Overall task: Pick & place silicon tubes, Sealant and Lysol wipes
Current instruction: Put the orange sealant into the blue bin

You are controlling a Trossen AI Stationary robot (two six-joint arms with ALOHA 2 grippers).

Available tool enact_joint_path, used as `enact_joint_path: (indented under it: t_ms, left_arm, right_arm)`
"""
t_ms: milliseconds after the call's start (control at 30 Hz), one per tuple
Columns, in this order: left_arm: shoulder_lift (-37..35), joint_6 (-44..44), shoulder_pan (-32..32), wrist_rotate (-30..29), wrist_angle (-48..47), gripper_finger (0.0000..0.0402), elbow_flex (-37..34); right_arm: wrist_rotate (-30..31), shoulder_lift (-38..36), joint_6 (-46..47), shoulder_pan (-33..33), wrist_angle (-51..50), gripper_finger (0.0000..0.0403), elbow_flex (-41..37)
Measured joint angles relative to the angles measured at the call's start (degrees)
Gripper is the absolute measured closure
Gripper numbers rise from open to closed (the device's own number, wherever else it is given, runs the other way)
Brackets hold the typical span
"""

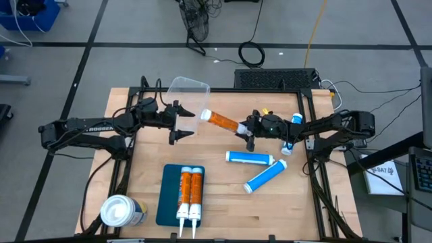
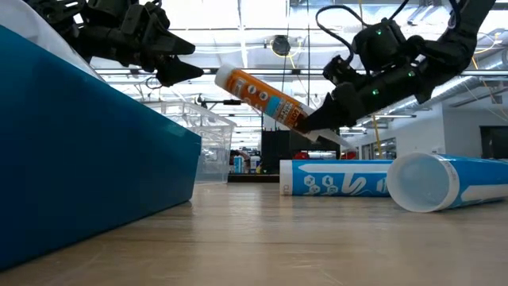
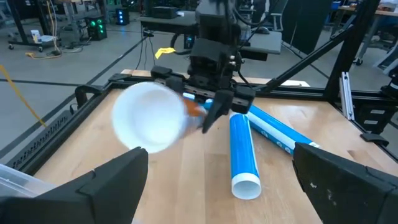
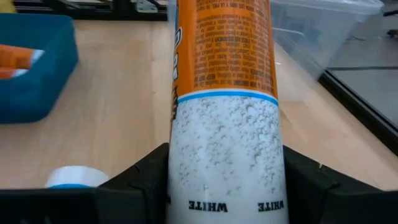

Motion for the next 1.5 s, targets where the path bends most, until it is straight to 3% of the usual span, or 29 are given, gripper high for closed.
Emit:
enact_joint_path:
  t_ms: [100,300,700,1500]
  left_arm:
    - [0.0,0.0,0.0,0.0,0.0,0.0009,0.0]
    - [0.0,0.0,0.0,0.0,0.0,0.0009,0.0]
    - [0.0,0.0,0.0,0.0,0.0,0.0009,0.0]
    - [0.0,0.0,0.0,0.0,0.0,0.0009,0.0]
  right_arm:
    - [-1.0,0.0,0.8,-1.7,-0.2,0.0194,-0.3]
    - [-14.9,0.0,3.3,-3.9,1.8,0.0194,-0.3]
    - [-29.8,0.0,4.3,-4.0,5.8,0.0194,-0.3]
    - [-30.9,0.0,4.4,-3.5,5.7,0.0194,-0.3]
